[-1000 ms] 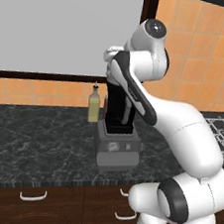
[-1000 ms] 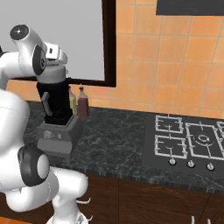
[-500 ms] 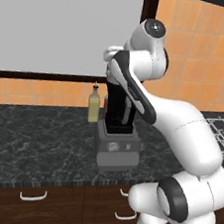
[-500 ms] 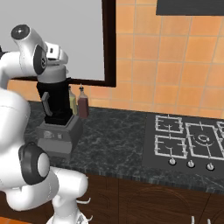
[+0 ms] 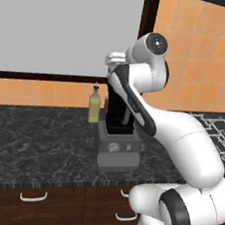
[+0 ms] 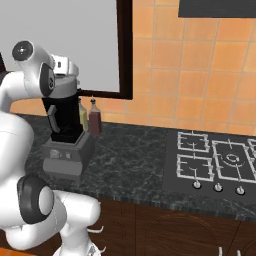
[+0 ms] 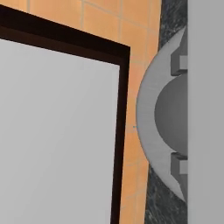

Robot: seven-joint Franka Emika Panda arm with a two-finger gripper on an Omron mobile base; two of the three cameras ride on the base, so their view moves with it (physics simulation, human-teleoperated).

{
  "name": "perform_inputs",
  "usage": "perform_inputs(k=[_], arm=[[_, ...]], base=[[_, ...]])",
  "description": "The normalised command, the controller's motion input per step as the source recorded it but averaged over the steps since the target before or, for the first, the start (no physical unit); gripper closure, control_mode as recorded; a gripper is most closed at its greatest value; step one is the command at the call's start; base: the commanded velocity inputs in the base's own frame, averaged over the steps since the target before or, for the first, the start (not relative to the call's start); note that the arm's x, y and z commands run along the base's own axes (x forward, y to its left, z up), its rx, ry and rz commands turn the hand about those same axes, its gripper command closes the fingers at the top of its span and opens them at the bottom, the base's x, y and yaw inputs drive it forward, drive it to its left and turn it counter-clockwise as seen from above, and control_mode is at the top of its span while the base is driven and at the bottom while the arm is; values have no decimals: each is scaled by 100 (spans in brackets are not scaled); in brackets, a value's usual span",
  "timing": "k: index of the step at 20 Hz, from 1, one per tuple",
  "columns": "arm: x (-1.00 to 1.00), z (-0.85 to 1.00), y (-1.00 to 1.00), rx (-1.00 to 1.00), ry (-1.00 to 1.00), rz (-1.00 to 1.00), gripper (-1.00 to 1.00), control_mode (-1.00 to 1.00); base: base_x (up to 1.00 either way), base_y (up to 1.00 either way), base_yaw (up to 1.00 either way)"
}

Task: Close the lid blender by securely placing the lid on top.

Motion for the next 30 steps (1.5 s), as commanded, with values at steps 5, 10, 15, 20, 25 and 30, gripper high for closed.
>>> perform_inputs(k=[5,10,15,20,25,30], arm=[[18,-15,-8,0,-11,0,100,-100],[10,-36,-6,0,-6,0,100,-100],[17,-39,-8,0,-8,-1,100,-100],[16,-46,-16,0,-5,-1,100,-100],[-23,-26,-31,-1,5,-2,100,-100],[-29,-1,-9,-1,19,-3,100,-100]], base=[[0,0,0],[0,0,0],[0,0,0],[0,0,0],[0,0,0],[0,0,0]])
